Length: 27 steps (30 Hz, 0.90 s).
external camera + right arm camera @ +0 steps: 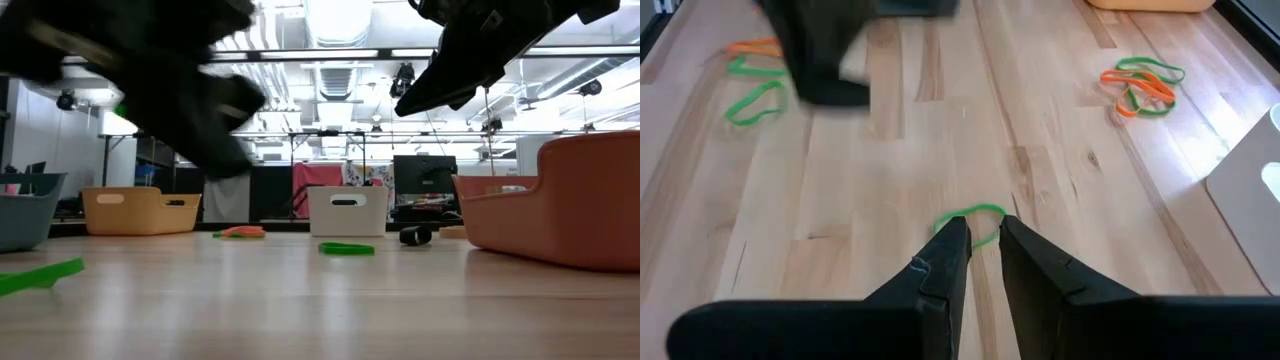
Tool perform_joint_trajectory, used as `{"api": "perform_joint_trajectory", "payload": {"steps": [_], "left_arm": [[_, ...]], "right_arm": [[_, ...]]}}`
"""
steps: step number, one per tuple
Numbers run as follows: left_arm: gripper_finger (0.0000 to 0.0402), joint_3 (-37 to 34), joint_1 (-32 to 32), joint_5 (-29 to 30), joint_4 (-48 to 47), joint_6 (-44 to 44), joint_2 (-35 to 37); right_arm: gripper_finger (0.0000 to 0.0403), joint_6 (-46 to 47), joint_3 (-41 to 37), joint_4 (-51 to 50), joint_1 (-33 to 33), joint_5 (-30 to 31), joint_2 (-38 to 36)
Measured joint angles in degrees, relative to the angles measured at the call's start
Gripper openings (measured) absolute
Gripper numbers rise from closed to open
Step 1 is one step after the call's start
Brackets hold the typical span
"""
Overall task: Sort rubber bands into baskets
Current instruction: Put the black rubber band into the blue bin
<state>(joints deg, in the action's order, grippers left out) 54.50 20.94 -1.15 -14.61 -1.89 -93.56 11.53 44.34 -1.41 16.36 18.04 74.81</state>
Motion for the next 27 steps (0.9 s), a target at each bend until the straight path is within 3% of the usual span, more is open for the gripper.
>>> {"api": "perform_joint_trajectory", "payload": {"steps": [6, 10, 13, 20, 27], "left_arm": [[0.0000, 0.00, 4.82, -0.78, -25.91, 18.19, 12.80], [0.0000, -0.21, 7.65, -5.69, -38.48, 33.58, 19.41], [0.0000, -1.49, 9.57, -7.43, -45.38, 39.84, 22.73], [0.0000, -7.90, 11.05, -10.31, -49.90, 46.87, 28.62], [0.0005, -15.21, 11.05, -8.03, -50.24, 53.91, 30.60]], "right_arm": [[0.0057, -0.13, 0.00, 0.26, -0.15, 0.04, 0.00], [0.0057, -0.13, 0.00, 0.48, -0.15, 0.11, 0.00], [0.0057, -0.15, 0.00, 0.46, -0.15, 0.13, 0.00], [0.0057, -0.15, 0.00, 0.46, -0.15, 0.17, 0.00], [0.0057, -0.17, 0.00, 0.45, -0.15, 0.17, 0.00]]}}
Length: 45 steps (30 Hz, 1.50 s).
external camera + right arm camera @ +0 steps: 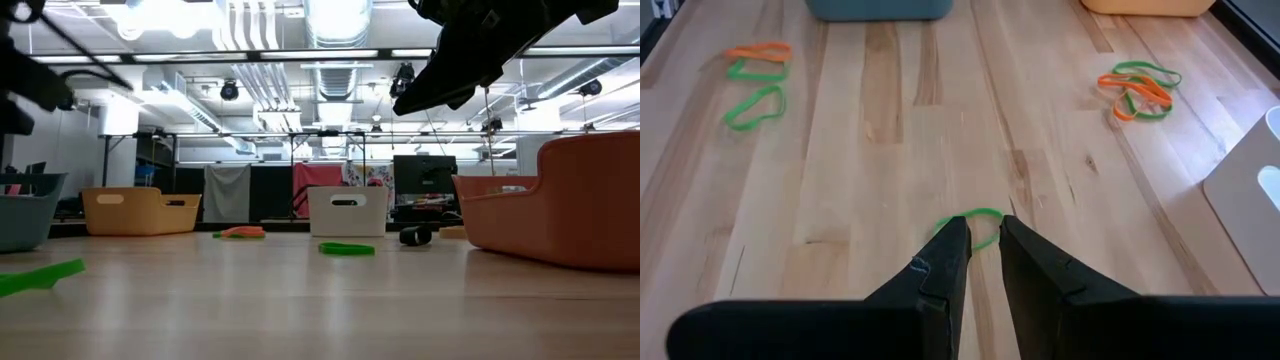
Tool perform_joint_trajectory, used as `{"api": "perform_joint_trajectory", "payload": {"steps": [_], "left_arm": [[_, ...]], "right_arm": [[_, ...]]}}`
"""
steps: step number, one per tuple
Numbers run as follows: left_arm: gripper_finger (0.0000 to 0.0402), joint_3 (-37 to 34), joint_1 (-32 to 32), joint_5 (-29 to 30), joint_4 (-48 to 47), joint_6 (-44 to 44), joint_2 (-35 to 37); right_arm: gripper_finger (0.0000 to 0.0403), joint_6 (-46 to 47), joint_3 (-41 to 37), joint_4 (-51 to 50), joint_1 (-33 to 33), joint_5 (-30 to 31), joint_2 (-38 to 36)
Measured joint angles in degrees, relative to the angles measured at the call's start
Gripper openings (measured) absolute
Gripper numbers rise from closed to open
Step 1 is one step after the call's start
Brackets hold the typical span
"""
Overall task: Sort rubber bands into baskets
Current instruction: Put the black rubber band into the blue bin, then put the green rubber band into the white bin
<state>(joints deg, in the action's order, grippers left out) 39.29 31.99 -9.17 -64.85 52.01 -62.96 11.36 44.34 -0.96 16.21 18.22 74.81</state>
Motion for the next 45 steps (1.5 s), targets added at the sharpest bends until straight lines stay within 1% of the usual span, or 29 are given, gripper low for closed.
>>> {"api": "perform_joint_trajectory", "payload": {"steps": [4, 7, 12, 15, 18, 21, 23, 28, 32, 36, 38, 40, 43, 45], "left_arm": [[0.0024, -1.80, 0.00, -0.41, -0.02, 1.94, -0.02], [0.0047, -1.94, 0.00, -0.39, 0.14, 2.14, -0.02], [0.0096, -0.38, 0.00, -0.34, 0.04, 2.57, -0.04], [0.0119, 1.16, 0.00, -0.34, -0.11, 2.56, -0.04], [0.0131, 2.79, 0.00, -0.29, -0.13, 2.55, -0.04], [0.0131, 4.89, 0.00, 0.27, -0.09, 2.55, -0.04], [0.0129, 6.70, 0.02, 2.92, -0.06, 2.23, -0.04], [0.0124, 11.95, 0.27, 13.73, 2.58, -1.43, -0.04], [0.0123, 15.21, 1.26, 21.42, 8.19, -8.38, -0.61], [0.0123, 17.36, 2.36, 28.52, 10.26, -14.06, -2.40], [0.0123, 18.15, 2.61, 30.78, 10.25, -16.24, -3.60], [0.0123, 18.47, 2.60, 31.79, 10.28, -18.51, -4.82], [0.0123, 18.28, 2.60, 31.81, 10.16, -20.64, -6.21], [0.0123, 18.04, 2.95, 31.81, 9.94, -21.17, -6.99]], "right_arm": [[0.0057, 0.01, 0.00, 0.01, 0.00, -0.01, 0.00], [0.0057, 0.13, 0.00, 0.01, 0.00, -0.02, 0.00], [0.0057, 0.63, 0.00, 0.04, 0.00, -0.02, 0.00], [0.0057, 0.65, 0.00, 0.06, 0.00, -0.02, 0.00], [0.0057, 0.65, 0.00, 0.09, 0.00, -0.02, 0.00], [0.0057, 1.32, 0.00, 0.48, 0.00, -0.02, 0.00], [0.0057, 2.11, 0.00, 0.70, 0.00, -0.04, 0.00], [0.0057, 2.20, 0.02, 4.15, 0.55, -0.17, 0.00], [0.0057, 2.08, 0.14, 8.45, 1.80, -0.17, 0.00], [0.0057, 2.05, 1.28, 11.62, 3.11, -0.17, 1.19], [0.0057, 2.07, 2.82, 11.81, 4.02, -0.15, 2.82], [0.0057, 1.68, 5.23, 12.09, 5.23, -0.13, 5.36], [0.0057, 0.48, 9.74, 11.91, 6.98, -0.17, 9.98], [0.0057, 0.17, 13.58, 9.99, 7.88, -0.19, 13.27]]}}
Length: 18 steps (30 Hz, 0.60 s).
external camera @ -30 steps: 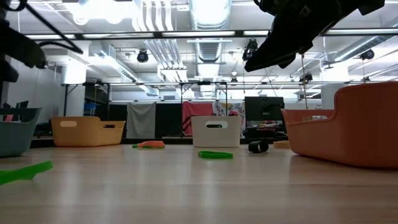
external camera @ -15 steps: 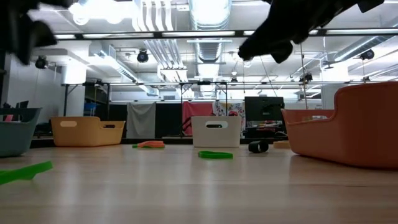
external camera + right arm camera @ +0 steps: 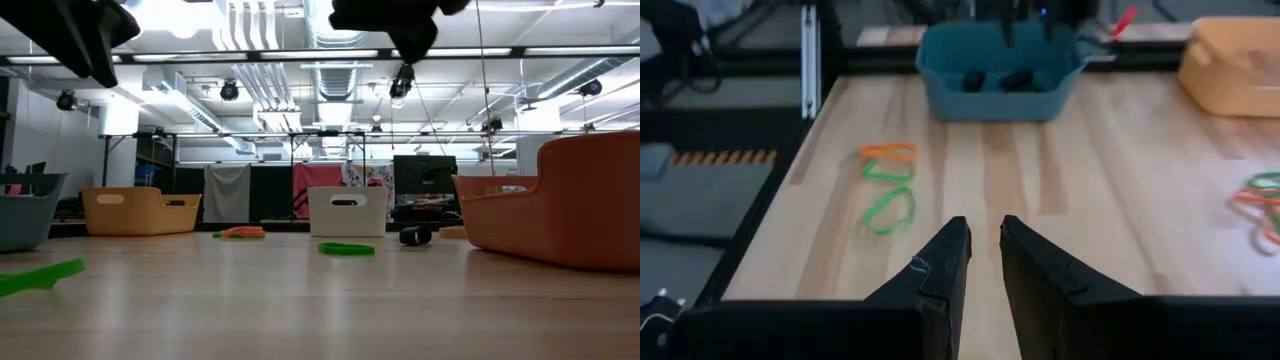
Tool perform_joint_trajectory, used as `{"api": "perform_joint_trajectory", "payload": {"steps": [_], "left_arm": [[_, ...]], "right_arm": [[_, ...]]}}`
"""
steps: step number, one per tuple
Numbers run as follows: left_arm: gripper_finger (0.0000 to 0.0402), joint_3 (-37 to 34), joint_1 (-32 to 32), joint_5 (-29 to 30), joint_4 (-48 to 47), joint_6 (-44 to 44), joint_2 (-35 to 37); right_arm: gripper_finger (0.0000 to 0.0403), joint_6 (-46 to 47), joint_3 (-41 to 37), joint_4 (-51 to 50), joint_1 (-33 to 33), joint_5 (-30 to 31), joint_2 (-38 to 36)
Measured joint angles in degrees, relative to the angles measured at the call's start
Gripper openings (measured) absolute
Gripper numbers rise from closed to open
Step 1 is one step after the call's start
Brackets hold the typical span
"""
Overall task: Sort rubber bands into baskets
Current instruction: Put the green rubber band into the white bin
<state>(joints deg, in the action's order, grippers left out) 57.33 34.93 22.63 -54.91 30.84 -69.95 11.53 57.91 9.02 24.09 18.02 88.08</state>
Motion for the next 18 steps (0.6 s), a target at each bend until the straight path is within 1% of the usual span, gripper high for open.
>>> {"api": "perform_joint_trajectory", "payload": {"steps": [2, 4, 8, 11, 14, 18], "left_arm": [[0.0122, -0.12, 0.83, 0.52, -0.10, 0.02, -0.68], [0.0120, -0.13, 2.22, 2.40, -0.18, 0.22, -1.17], [0.0110, -0.25, 6.29, 8.28, -0.64, 2.54, -1.17], [0.0099, -0.25, 10.35, 13.30, -2.13, 6.44, -0.50], [0.0088, -0.25, 14.02, 17.12, -4.33, 10.56, -0.25], [0.0078, -0.27, 16.86, 19.55, -6.25, 14.80, -0.18]], "right_arm": [[0.0057, 0.47, 4.46, -3.68, 0.45, 0.04, 3.33], [0.0057, 1.73, 9.36, -8.84, 0.69, 0.06, 6.68], [0.0057, 3.97, 18.84, -18.08, 0.73, 0.05, 13.19], [0.0057, 4.20, 24.91, -23.43, 0.79, 0.06, 17.48], [0.0057, 4.28, 29.75, -25.83, 0.90, 0.04, 21.26], [0.0057, 4.55, 34.94, -26.30, 0.93, 0.00, 25.43]]}}
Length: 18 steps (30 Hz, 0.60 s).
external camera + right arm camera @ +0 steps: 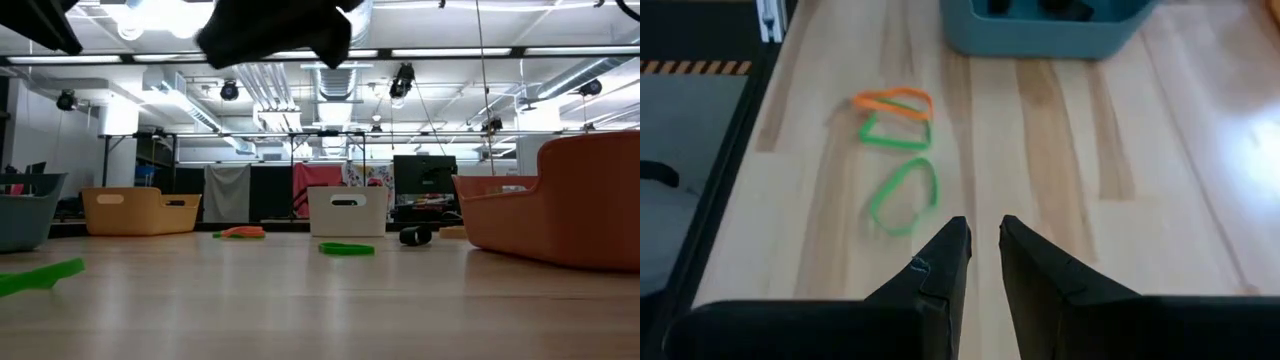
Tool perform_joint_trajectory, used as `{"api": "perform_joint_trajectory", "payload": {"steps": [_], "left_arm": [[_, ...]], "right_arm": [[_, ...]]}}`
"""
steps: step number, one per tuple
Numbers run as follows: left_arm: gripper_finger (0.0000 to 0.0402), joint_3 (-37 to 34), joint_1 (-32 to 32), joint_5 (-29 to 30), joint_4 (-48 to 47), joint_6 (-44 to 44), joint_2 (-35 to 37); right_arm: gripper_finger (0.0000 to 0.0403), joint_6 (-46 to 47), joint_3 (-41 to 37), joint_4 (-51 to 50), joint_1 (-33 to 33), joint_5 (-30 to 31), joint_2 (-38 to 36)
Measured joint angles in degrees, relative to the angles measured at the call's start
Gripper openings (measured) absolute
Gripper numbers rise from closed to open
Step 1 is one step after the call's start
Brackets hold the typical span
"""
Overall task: Sort rubber bands into baskets
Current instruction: Put the green rubber band into the white bin
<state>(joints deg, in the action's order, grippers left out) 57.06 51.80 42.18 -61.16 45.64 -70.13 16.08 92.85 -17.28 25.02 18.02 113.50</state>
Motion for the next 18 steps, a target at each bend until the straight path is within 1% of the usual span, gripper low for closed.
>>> {"api": "perform_joint_trajectory", "payload": {"steps": [7, 11, 13, 15, 18], "left_arm": [[0.0077, 0.00, 3.65, 5.17, 0.55, 2.27, 0.00], [0.0077, 0.00, 5.18, 5.85, 0.59, 2.30, 0.02], [0.0077, 0.16, 6.30, 5.83, -0.88, 2.32, 0.02], [0.0077, 0.72, 7.34, 5.89, -2.55, 2.32, 0.30], [0.0077, 2.22, 8.19, 8.20, -6.45, 2.37, 0.85]], "right_arm": [[0.0057, 1.10, 8.62, -1.43, 0.00, 0.00, 7.15], [0.0057, 0.96, 14.24, -4.78, 0.09, 0.02, 11.15], [0.0059, 0.86, 17.11, -6.89, 0.13, 0.00, 13.18], [0.0067, 0.85, 19.97, -10.03, 0.22, 0.01, 15.05], [0.0089, 0.61, 23.59, -14.47, 0.24, -0.04, 17.28]]}}
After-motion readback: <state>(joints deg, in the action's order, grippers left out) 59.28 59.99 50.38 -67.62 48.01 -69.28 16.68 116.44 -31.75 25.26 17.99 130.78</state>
